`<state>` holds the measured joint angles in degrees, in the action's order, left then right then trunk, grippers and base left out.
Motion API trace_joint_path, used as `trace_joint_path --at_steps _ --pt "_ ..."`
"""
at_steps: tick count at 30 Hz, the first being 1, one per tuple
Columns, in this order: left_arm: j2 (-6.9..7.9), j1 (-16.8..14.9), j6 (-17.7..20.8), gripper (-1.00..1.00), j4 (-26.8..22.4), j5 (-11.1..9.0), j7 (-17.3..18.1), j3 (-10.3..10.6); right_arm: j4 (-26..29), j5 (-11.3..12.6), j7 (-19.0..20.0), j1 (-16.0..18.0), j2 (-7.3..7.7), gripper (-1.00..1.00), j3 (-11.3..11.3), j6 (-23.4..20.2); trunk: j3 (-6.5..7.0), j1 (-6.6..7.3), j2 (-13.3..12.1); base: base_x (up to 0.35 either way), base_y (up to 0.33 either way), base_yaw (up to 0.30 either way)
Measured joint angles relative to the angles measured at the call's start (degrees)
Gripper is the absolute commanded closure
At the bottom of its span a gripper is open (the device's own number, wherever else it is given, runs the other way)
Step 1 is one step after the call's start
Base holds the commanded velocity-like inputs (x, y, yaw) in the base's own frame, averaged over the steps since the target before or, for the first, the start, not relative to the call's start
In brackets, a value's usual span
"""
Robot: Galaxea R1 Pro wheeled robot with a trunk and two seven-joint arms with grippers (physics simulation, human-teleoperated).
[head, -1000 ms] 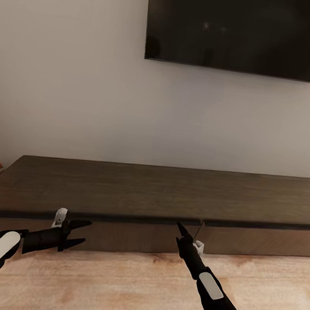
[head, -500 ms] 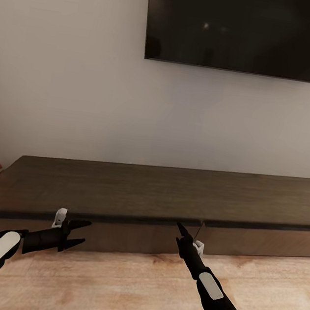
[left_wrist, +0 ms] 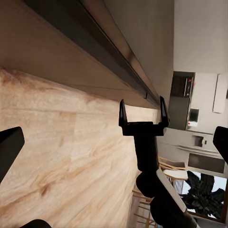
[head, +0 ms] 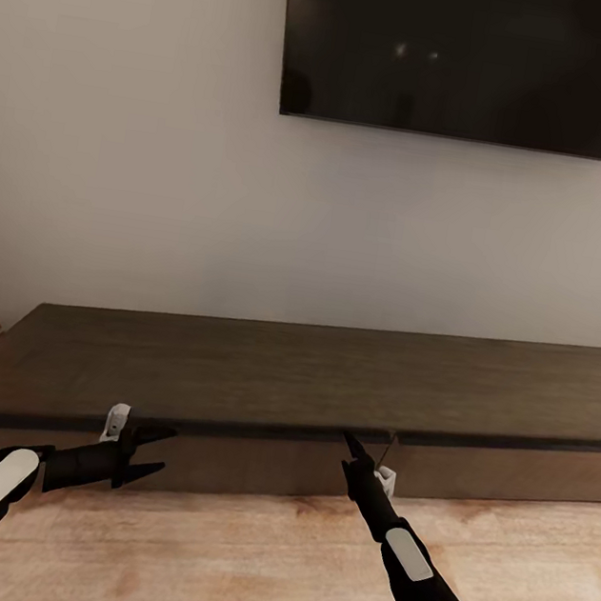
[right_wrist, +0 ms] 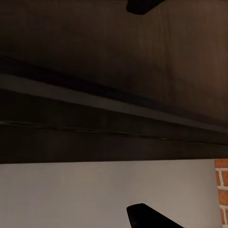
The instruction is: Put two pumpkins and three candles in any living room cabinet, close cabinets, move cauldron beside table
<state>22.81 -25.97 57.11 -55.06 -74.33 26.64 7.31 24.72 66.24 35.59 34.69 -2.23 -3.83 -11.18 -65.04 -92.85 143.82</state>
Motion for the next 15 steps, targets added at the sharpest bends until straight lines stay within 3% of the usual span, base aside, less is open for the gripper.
trace_joint_path --at_steps 15 --pt "0.00 0.0 0.0 -1.00 0.0 0.0 0.0 0.0 0.0 0.0 0.0 0.0 -0.01 -1.00 0.0 0.1 0.00 0.00 0.0 0.042 0.000 0.000"
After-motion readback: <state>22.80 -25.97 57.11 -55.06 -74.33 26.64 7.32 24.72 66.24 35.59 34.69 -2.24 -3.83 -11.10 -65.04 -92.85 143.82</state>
